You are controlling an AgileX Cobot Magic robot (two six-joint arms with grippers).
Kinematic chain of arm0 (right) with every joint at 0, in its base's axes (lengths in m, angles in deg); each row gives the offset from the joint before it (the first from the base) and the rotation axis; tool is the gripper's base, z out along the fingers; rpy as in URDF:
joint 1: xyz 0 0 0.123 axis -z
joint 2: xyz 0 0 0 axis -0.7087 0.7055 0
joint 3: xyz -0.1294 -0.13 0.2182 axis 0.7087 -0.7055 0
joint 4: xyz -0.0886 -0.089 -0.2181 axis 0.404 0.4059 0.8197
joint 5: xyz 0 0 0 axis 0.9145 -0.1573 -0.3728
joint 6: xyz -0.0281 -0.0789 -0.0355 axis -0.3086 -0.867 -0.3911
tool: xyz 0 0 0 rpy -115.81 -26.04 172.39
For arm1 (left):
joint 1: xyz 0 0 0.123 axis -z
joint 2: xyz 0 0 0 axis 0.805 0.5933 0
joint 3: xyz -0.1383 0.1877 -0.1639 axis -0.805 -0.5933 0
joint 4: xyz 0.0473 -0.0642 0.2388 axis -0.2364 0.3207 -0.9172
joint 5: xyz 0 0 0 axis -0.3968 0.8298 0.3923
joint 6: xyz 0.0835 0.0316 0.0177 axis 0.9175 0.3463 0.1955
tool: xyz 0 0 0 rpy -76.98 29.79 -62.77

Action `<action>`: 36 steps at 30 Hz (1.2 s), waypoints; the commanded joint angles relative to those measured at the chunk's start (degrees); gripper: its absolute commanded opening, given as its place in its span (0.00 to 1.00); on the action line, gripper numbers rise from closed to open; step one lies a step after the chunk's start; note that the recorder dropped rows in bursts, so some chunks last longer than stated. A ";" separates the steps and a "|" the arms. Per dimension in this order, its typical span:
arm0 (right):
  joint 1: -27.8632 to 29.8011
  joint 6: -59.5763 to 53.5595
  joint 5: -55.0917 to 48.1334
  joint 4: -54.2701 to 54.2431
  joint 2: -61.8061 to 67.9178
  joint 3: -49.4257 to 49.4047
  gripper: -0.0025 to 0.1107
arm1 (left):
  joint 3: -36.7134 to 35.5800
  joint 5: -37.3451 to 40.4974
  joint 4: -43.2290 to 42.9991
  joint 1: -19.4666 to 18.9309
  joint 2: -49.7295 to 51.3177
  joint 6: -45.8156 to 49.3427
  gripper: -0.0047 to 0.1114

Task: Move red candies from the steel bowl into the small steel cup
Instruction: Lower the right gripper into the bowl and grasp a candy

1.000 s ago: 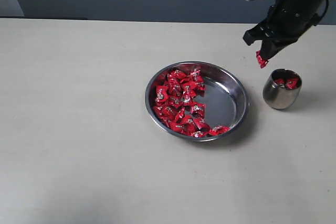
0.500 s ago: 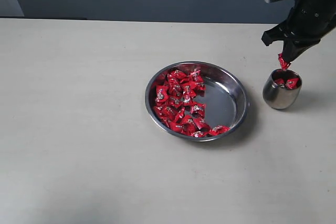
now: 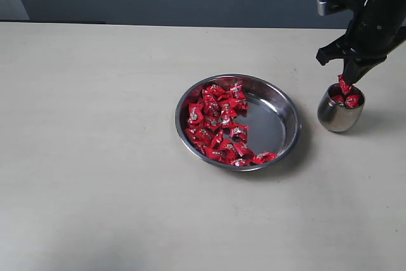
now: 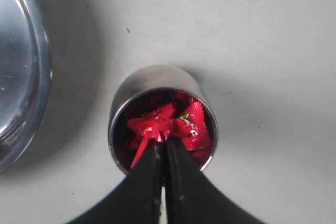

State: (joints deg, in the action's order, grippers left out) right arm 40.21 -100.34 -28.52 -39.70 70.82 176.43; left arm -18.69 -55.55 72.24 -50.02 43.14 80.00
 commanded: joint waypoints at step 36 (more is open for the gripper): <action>-13.58 -11.25 3.96 -20.29 4.38 0.13 0.31 | 0.06 -0.20 0.02 0.60 -0.25 -0.32 0.04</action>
State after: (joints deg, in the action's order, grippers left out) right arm 28.52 -110.41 -25.29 -60.04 73.26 176.43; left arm -18.69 -55.55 72.24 -50.02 43.14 80.00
